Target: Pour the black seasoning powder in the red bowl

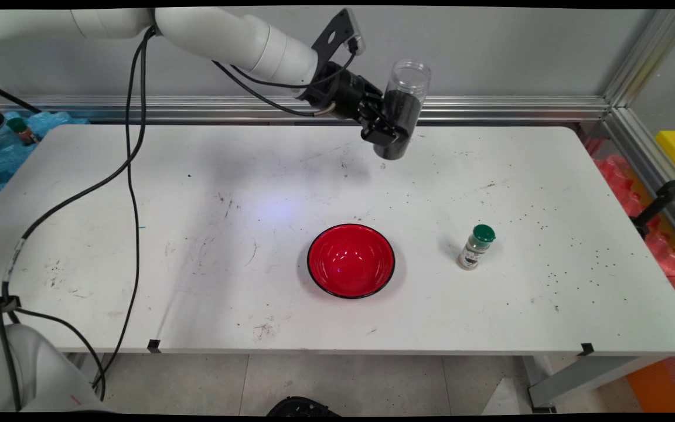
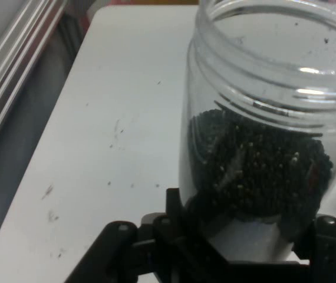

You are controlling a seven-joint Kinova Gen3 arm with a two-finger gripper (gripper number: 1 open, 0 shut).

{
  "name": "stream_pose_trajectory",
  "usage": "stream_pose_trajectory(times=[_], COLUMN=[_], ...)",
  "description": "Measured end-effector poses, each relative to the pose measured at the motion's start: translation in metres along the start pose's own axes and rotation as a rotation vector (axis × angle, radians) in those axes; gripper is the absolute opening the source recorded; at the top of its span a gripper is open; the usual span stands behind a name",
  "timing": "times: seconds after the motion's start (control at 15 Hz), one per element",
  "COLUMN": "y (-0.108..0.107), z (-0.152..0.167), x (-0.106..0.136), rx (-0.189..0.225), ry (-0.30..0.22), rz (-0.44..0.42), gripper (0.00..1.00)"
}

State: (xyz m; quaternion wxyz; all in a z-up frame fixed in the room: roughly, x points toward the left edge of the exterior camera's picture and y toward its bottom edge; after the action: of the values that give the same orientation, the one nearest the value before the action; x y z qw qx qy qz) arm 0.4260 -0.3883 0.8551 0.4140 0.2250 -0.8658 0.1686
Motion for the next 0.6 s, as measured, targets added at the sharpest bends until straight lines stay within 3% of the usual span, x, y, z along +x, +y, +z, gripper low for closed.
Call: stream_pose_trajectory(times=[0.6], y=[0.009], z=[-0.006], x=[0.016], rx=[-0.069], ry=[0.01], rz=[0.21], gripper=[0.0])
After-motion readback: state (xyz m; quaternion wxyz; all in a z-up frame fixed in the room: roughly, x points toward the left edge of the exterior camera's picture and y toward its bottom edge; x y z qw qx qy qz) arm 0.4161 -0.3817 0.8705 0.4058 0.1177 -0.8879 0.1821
